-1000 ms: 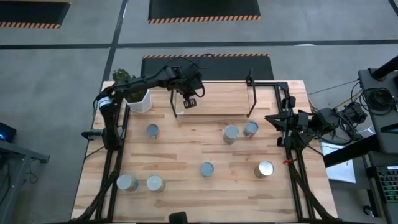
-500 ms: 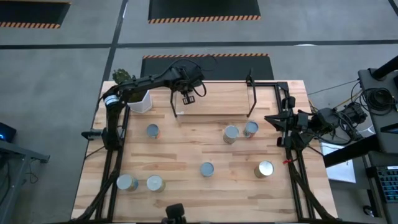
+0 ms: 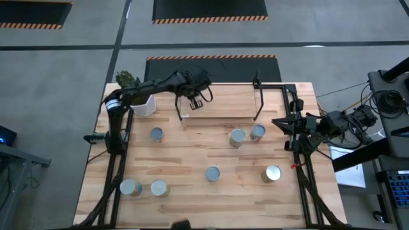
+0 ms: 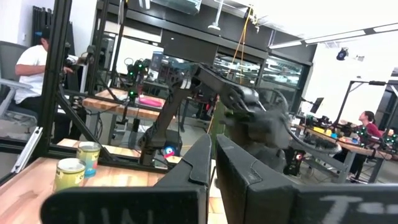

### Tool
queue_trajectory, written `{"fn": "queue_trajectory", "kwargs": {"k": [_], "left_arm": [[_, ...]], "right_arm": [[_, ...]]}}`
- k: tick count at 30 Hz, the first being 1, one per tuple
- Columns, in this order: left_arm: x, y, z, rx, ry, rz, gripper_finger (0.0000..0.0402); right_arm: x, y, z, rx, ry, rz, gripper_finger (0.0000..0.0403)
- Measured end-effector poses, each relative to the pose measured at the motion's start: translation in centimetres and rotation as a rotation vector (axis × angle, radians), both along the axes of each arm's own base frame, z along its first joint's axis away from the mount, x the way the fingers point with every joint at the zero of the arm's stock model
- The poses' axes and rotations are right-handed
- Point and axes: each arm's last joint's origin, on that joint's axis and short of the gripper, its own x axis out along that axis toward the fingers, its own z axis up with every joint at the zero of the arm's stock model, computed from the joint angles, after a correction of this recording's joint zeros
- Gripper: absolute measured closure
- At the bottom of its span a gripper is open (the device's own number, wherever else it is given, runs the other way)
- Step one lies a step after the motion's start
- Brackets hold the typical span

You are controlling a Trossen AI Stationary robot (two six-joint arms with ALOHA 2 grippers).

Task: Pick and place cans onto a shelf
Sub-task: Put the canned peaches on the shelf

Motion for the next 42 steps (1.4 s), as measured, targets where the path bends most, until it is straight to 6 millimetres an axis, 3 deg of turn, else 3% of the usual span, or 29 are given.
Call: {"fn": "queue_trajectory", "kwargs": {"k": [5, 9, 15, 19, 23, 26, 34, 38, 42], "left_arm": [[2.0, -8.3, 2.3, 0.060, -0.108, -0.167, 0.0402], [2.4, -15.5, 4.0, 0.107, -0.188, -0.326, 0.0402], [0.8, -25.8, 4.2, 0.107, -0.184, -0.684, 0.0402], [-1.5, -30.0, 3.8, 0.069, -0.253, -0.755, 0.0402], [-4.1, -31.6, 2.6, 0.092, -0.330, -0.726, 0.0402], [-6.4, -31.4, 2.0, 0.083, -0.401, -0.679, 0.0402], [-11.6, -29.2, 2.5, 0.002, -0.695, -0.615, 0.0402], [-13.8, -27.8, 2.4, 0.002, -0.757, -0.607, 0.0402], [-15.8, -26.6, 1.6, 0.077, -0.784, -0.593, 0.0402]], "right_arm": [[0.0, 0.0, 0.0, -0.003, 0.000, -0.001, 0.0390], [0.0, 0.0, 0.0, -0.001, 0.000, 0.000, 0.0390], [0.0, 0.0, 0.0, 0.020, -0.001, 0.005, 0.0390], [0.0, 0.0, 0.0, 0.033, -0.002, 0.007, 0.0390], [0.0, 0.0, 0.0, 0.034, -0.002, 0.007, 0.0390], [0.0, 0.0, 0.0, 0.035, -0.002, 0.008, 0.0390], [0.0, 0.0, 0.0, 0.044, 0.000, 0.010, 0.0390], [0.2, 0.0, 0.3, 0.092, -0.040, -0.017, 0.0390], [2.0, 0.7, 0.0, 0.104, -0.013, 0.016, 0.0390]]}}
